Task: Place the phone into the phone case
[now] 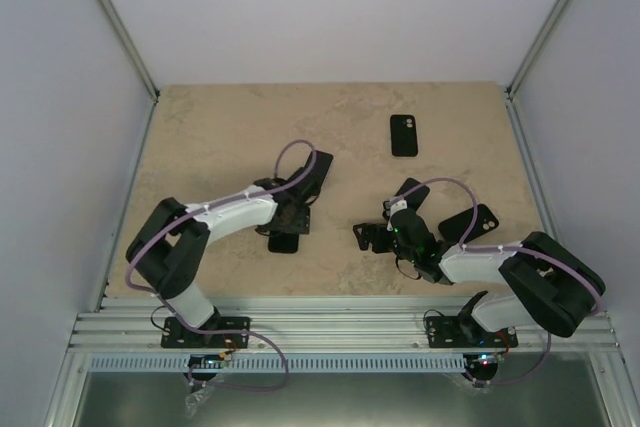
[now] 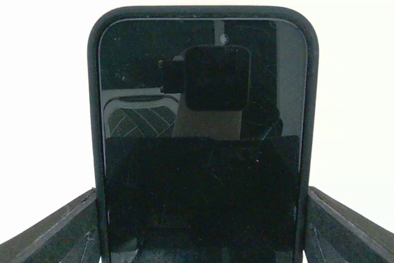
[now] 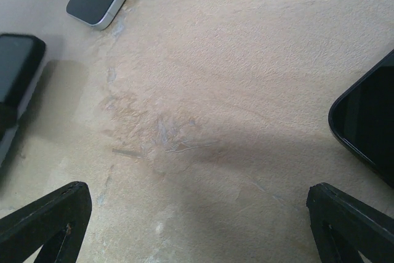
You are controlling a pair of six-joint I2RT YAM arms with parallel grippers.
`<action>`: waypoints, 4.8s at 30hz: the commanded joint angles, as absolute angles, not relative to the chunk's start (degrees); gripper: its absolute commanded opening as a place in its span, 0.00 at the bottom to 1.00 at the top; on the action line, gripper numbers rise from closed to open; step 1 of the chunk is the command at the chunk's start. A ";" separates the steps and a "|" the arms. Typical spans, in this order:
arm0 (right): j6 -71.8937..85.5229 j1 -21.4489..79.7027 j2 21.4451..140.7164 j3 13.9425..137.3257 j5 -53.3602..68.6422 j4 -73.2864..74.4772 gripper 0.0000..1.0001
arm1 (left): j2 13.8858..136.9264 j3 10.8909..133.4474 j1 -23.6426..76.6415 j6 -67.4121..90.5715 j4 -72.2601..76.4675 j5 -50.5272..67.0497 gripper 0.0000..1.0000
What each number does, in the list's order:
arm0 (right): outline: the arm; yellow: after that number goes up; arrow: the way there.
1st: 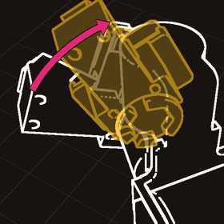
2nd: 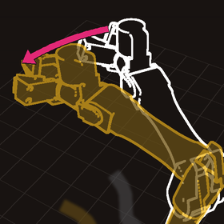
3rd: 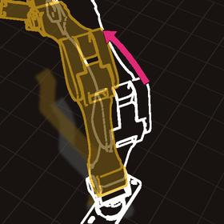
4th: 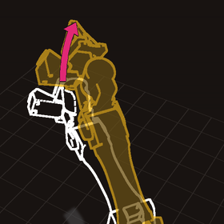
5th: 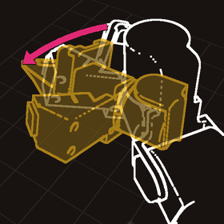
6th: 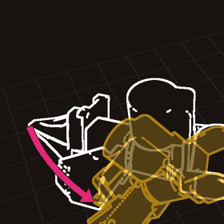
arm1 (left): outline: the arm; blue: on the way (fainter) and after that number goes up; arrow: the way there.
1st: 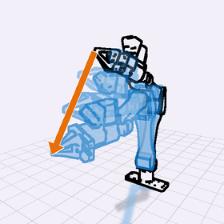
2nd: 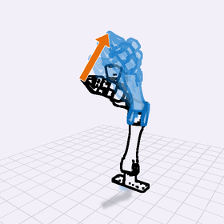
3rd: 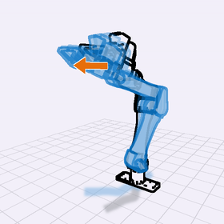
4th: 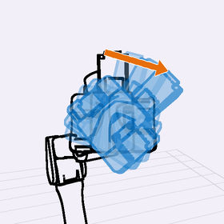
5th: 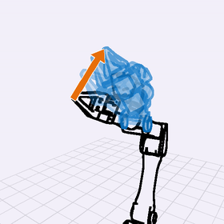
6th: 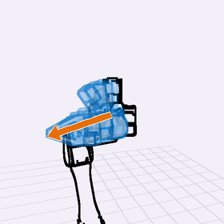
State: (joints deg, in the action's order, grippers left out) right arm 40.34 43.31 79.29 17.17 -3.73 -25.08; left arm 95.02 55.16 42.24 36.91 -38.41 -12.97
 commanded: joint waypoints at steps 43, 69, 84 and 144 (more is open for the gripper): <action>31.68 42.38 69.52 34.32 -10.76 2.76 0.98 | 64.73 62.37 25.40 23.44 -40.70 -15.99 0.99; 16.96 12.42 97.35 65.86 -3.51 16.01 0.94 | 30.51 47.47 25.40 19.00 -25.80 -17.52 0.99; 12.63 7.79 120.12 85.01 1.30 21.44 0.40 | 29.29 46.75 25.40 19.25 -25.78 -16.55 0.99; 7.21 44.74 85.89 47.80 3.80 15.25 0.00 | 29.96 46.05 25.40 19.43 -25.92 -18.38 0.99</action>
State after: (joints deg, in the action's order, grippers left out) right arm 10.37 41.50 86.48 50.37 3.14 19.16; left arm 29.56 46.57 25.71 19.73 -27.42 -18.50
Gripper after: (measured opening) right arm 0.023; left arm 0.994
